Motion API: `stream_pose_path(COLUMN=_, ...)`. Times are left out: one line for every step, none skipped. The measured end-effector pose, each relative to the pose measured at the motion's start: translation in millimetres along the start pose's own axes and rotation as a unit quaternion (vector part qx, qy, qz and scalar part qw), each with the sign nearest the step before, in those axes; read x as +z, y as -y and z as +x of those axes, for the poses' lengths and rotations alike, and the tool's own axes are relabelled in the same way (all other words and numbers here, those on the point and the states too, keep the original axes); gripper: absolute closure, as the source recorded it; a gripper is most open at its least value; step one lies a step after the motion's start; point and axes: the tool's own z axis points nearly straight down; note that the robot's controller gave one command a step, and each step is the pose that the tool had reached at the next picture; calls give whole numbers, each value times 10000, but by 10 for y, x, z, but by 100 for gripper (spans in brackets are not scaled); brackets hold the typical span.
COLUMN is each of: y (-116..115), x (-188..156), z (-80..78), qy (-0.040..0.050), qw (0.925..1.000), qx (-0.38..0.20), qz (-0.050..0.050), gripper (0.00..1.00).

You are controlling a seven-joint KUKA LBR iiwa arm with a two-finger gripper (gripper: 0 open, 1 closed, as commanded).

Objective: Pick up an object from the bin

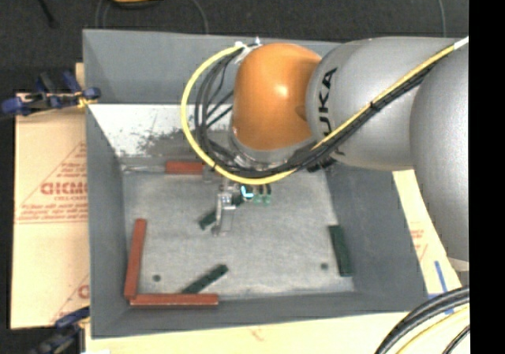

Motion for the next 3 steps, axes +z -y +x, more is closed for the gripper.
stream_pose_path(y=4, x=-45, z=-17, qy=39, qw=10000, qx=13, qz=-6, gripper=0)
stream_pose_path(y=53, x=135, z=97, qy=75, qw=9993, qx=-375, qz=1, gripper=0)
stream_pose_path(y=131, x=496, z=-63, qy=44, qw=9828, qx=-1848, qz=10, gripper=0)
